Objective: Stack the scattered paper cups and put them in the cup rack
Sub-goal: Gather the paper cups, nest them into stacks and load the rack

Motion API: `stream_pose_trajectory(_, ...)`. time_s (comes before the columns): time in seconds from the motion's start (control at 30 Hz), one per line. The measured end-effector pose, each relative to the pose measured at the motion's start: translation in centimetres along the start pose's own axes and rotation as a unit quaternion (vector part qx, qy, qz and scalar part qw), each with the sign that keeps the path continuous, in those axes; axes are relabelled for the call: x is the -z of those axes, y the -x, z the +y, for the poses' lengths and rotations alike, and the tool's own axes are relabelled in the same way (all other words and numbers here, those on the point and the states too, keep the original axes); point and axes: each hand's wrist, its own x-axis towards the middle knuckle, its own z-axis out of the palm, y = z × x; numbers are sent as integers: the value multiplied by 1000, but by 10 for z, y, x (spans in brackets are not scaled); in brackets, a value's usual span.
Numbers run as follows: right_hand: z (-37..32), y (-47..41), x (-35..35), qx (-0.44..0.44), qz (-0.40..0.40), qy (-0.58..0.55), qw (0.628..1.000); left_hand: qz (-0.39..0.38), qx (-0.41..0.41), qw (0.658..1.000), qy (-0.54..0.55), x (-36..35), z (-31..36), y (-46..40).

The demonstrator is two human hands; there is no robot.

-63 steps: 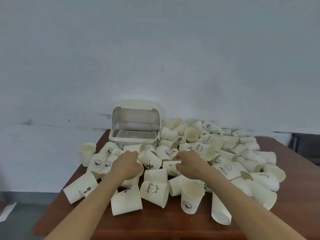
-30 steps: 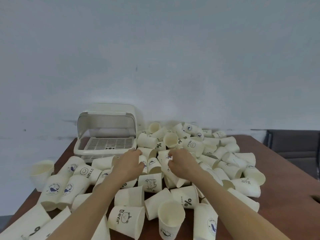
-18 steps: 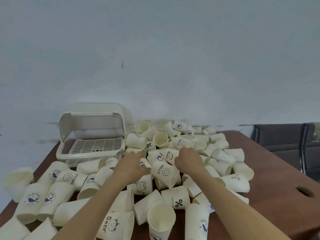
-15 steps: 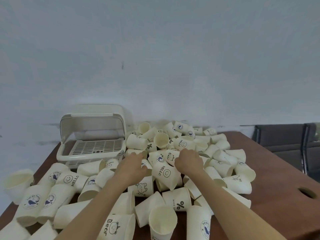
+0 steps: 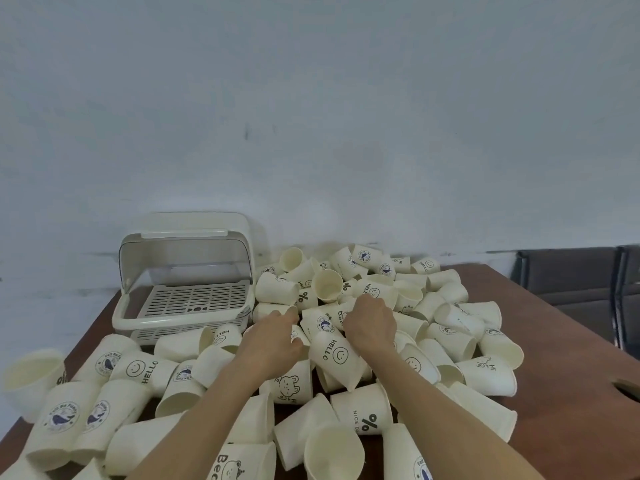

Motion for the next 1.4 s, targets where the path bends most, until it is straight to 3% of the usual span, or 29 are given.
stream_pose_trajectory(0.57, 17, -27, 16, 79, 66, 56, 993, -1, 11, 1000, -19, -11, 43, -84)
stream_pose_trajectory(0.9, 32, -41, 24, 109, 55, 91, 988, -32, 20, 989, -141, -37, 54, -127)
stream_pose_trajectory(1.17, 28, -43, 19, 92, 73, 76, 990, 61, 27, 992, -108, -26, 56, -116)
stream_pose_trajectory(1.4, 16, -34, 22, 83, 94, 33, 992, 132, -15, 981, -138, 10, 41, -95)
